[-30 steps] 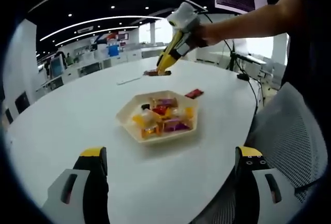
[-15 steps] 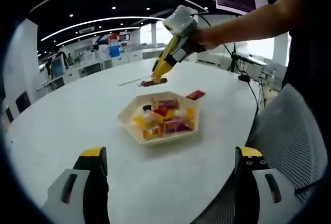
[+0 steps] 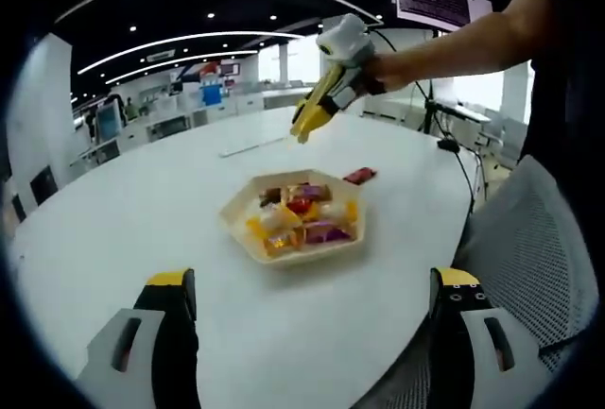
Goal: Place the target food into the container with the food tongs after gripping and lifting it, then release it inside without dropping or visibly crushing the food.
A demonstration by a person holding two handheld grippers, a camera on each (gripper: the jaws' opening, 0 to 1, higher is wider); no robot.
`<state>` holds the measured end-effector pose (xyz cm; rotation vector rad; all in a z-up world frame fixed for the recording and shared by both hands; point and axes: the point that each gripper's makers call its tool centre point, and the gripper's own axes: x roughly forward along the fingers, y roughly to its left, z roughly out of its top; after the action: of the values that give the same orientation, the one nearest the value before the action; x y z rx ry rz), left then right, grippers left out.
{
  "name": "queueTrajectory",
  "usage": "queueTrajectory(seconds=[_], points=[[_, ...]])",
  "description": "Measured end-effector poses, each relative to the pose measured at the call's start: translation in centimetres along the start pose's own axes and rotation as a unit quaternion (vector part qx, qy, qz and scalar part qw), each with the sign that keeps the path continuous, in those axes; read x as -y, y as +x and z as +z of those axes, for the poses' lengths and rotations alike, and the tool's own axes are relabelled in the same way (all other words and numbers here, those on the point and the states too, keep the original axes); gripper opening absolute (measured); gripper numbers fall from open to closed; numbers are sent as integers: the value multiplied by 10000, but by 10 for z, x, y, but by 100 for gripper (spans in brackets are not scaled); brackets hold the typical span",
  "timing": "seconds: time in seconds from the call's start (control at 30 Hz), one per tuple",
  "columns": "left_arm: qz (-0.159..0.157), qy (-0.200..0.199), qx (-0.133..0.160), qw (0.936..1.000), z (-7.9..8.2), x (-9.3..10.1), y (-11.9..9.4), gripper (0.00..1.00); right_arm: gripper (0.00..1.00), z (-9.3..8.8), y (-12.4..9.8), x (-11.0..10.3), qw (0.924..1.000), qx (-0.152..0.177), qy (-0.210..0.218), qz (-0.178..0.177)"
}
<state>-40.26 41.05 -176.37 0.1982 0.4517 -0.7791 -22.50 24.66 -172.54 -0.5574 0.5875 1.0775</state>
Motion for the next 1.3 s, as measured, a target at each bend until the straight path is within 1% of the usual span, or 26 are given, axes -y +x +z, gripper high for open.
queueTrajectory(seconds=[0.07, 0.23, 0.3, 0.37, 0.47, 0.53, 0.57, 0.6, 0.63, 0.7, 0.77, 0.93, 1.1, 1.17, 1.2, 1.3], points=[[-3, -16, 9, 10000, 1, 0, 0, 99, 28, -2, -6, 1, 10000, -3, -37, -2], [9, -9, 26, 10000, 2, -1, 0, 99, 29, -13, -21, 0, 9998, 4, -125, 137], [25, -20, 31, 10000, 1, -2, -1, 99, 29, -20, -29, -2, 9996, -10, -204, 192], [37, -23, 34, 10000, 1, -2, -1, 99, 29, -26, -34, -2, 9995, -30, -223, 230], [106, -43, 59, 9999, 2, -5, -2, 99, 29, -38, -41, -5, 9989, -28, -363, 311], [138, -75, 79, 9998, 2, -7, -3, 99, 29, -46, -44, -5, 9989, -61, -375, 288], [146, -90, 72, 9998, 2, -8, -3, 99, 29, -50, -45, -4, 9991, -100, -310, 273], [147, -108, 59, 9998, 1, -8, -2, 99, 29, -56, -46, -7, 9991, -116, -198, 364], [148, -108, 53, 9998, 0, -8, -2, 99, 29, -59, -46, -8, 9990, -132, -192, 379], [154, -95, 21, 9998, -1, -8, -2, 99, 29, -73, -45, -9, 9986, -289, -262, 364], [158, -66, 16, 9999, -1, -8, -2, 100, 29, -79, -45, -13, 9986, -287, -244, 381], [165, -151, 43, 9997, 0, -9, -2, 100, 29, -100, -44, -21, 9972, -428, -420, 449], [88, -92, -64, 9999, -5, -5, 0, 100, 28, -114, -48, -19, 9969, -500, -408, 443], [52, -82, -88, 9999, -6, -4, 0, 100, 28, -122, -47, -18, 9960, -618, -446, 464], [51, -70, -90, 9999, -5, -4, 0, 100, 28, -125, -47, -18, 9958, -655, -409, 495], [28, -105, -58, 9999, -4, -3, 0, 100, 29, -133, -41, -22, 9936, -842, -515, 539]])
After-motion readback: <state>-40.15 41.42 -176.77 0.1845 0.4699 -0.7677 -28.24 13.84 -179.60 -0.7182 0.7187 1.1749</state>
